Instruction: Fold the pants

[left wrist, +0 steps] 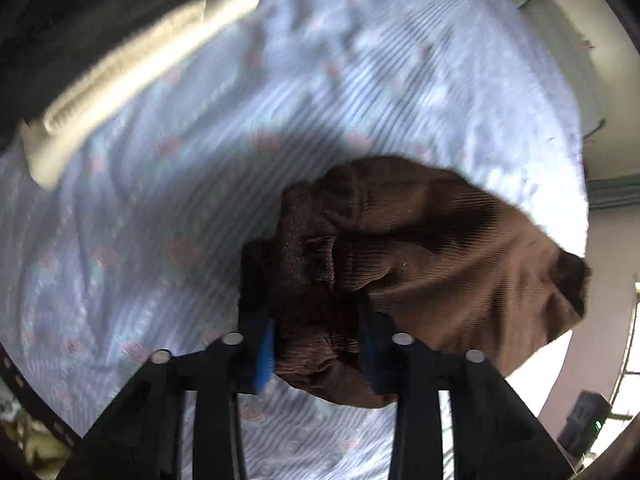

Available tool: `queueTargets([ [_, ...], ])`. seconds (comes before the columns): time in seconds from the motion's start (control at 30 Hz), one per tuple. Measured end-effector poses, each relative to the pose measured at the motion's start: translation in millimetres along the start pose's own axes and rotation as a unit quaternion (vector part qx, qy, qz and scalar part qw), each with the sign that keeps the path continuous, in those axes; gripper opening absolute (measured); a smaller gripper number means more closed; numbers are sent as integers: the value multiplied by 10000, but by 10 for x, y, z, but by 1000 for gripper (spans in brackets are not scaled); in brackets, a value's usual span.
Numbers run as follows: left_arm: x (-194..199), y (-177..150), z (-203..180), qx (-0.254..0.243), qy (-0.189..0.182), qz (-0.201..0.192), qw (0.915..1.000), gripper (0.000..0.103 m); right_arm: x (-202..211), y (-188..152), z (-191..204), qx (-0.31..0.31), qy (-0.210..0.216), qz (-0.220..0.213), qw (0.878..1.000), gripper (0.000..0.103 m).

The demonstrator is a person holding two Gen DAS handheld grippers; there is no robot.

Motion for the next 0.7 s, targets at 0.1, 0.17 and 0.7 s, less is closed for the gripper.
queueTargets([
  [0.1,270,86,-83,-270,5,-308,9992,29,56,61,49,137,-19,-107,9998,63],
  [0.17,430,181,-194,-333,-37,-527,9980,28,97,123,134,283,69,-145,9995,63],
  [0.7,627,818,-574,-736,464,-958,9916,26,654,826,549,1189,471,-629,9898,61],
])
Point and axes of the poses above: each gripper's, at about its wrist camera, not at the fingertips, and x roughly against the way its jaws point, z to its left, y to its top, the point moved 6 cm from there along -x, roughly the way its jaws point, and after that the axes turned 13 degrees about z, right-handed, at the moved point
